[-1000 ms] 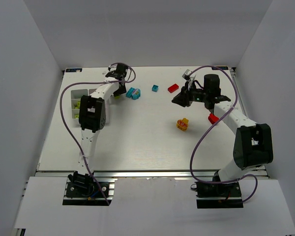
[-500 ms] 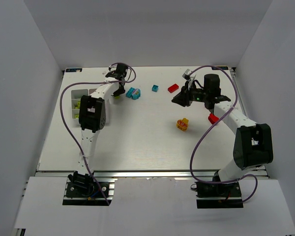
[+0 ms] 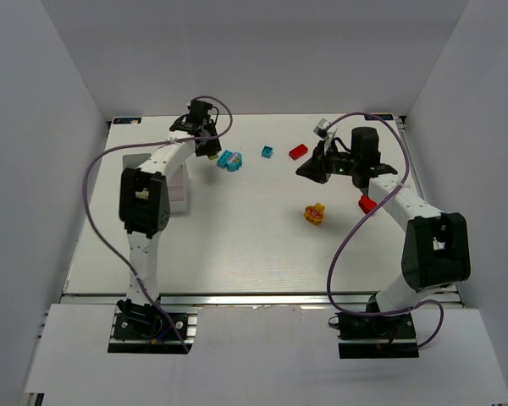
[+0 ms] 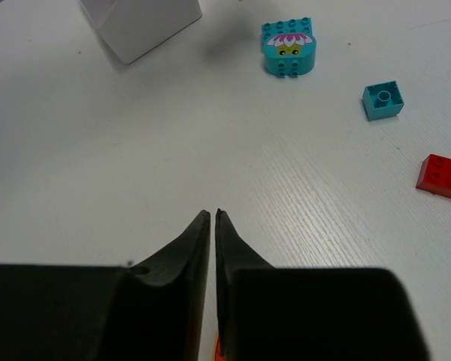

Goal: Sort the legos into containers by color

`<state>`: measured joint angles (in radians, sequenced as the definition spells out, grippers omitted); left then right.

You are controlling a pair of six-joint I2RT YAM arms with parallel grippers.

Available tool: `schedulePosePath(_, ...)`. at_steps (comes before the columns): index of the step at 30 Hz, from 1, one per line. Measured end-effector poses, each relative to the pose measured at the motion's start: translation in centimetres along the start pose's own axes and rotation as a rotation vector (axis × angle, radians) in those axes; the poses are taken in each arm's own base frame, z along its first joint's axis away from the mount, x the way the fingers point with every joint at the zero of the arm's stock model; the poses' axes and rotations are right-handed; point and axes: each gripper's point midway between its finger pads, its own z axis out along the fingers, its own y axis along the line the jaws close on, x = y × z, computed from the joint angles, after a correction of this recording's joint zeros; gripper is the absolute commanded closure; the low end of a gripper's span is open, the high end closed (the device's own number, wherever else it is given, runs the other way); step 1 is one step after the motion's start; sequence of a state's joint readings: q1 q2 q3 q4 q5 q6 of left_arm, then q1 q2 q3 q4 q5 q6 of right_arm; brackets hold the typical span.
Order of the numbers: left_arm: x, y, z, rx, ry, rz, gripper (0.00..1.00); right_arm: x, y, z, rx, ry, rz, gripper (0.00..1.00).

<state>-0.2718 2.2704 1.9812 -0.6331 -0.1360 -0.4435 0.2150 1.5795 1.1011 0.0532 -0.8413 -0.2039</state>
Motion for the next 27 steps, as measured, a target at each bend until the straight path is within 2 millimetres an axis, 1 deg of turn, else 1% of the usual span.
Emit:
schedulePosePath(1, -0.3, -0.3, -1.9, 0.028, -0.018, -0.005, 1.00, 0.0, 0.0, 0.0, -0.002, 0.001, -0.003, 0.99)
schedulePosePath(2, -0.6, -0.3, -4.0, 0.051, -0.037, -0.008, 1.00, 0.0, 0.1, 0.0, -0.005, 0.000, -0.010, 1.00)
schedulePosePath(5, -1.7, -0.3, -11.2, 0.110, -0.128, -0.016, 1.00, 0.1, 0.2, 0.0, -0.012, 0.003, -0.014, 1.00)
schedulePosePath(7, -2.0, 0.5, -16.0, 0.139, -0.204, -0.027, 1.00, 0.2, 0.2, 0.0, -0.016, 0.005, -0.020, 1.00)
schedulePosePath(8, -2.1, 1.0, -17.9, 0.146, -0.236, -0.033, 0.99, 0.3, 0.3, 0.0, -0.018, 0.007, -0.022, 1.00)
schedulePosePath(10, -1.9, 2.6, -21.1, 0.148, -0.295, -0.053, 0.99, 0.4, 0.4, -0.1, -0.022, 0.013, -0.019, 1.00)
schedulePosePath(12, -1.2, 5.0, -22.8, 0.121, -0.320, -0.081, 1.00, 0.5, 0.5, -0.1, -0.026, 0.015, -0.018, 1.00)
schedulePosePath(13, -0.9, 6.7, -23.2, 0.095, -0.329, -0.106, 1.00, 0.5, 0.5, 0.0, -0.028, 0.016, -0.017, 1.00)
schedulePosePath(14, -0.5, 8.3, -23.1, 0.063, -0.325, -0.129, 1.00, 0.6, 0.6, 0.0, -0.030, 0.017, -0.016, 1.00)
schedulePosePath(16, 0.7, 12.1, -22.2, -0.022, -0.301, -0.176, 1.00, 0.7, 0.7, 0.0, -0.035, 0.021, -0.014, 1.00)
schedulePosePath(18, 1.9, 15.3, -21.0, -0.110, -0.261, -0.213, 1.00, 0.7, 0.9, 0.1, -0.041, 0.025, -0.018, 1.00)
schedulePosePath(20, 2.9, 17.4, -20.1, -0.169, -0.220, -0.235, 1.00, 0.7, 1.0, 0.1, -0.043, 0.029, -0.023, 1.00)
schedulePosePath(22, 3.1, 19.0, -19.3, -0.209, -0.201, -0.251, 1.00, 0.6, 1.2, 0.2, -0.049, 0.033, -0.024, 1.00)
schedulePosePath(25, 3.3, 20.8, -18.3, -0.256, -0.180, -0.272, 1.00, 0.6, 1.3, 0.2, -0.053, 0.037, -0.024, 1.00)
schedulePosePath(27, 3.0, 21.6, -17.6, -0.278, -0.177, -0.281, 1.00, 0.8, 1.4, 0.2, -0.056, 0.043, -0.021, 1.00)
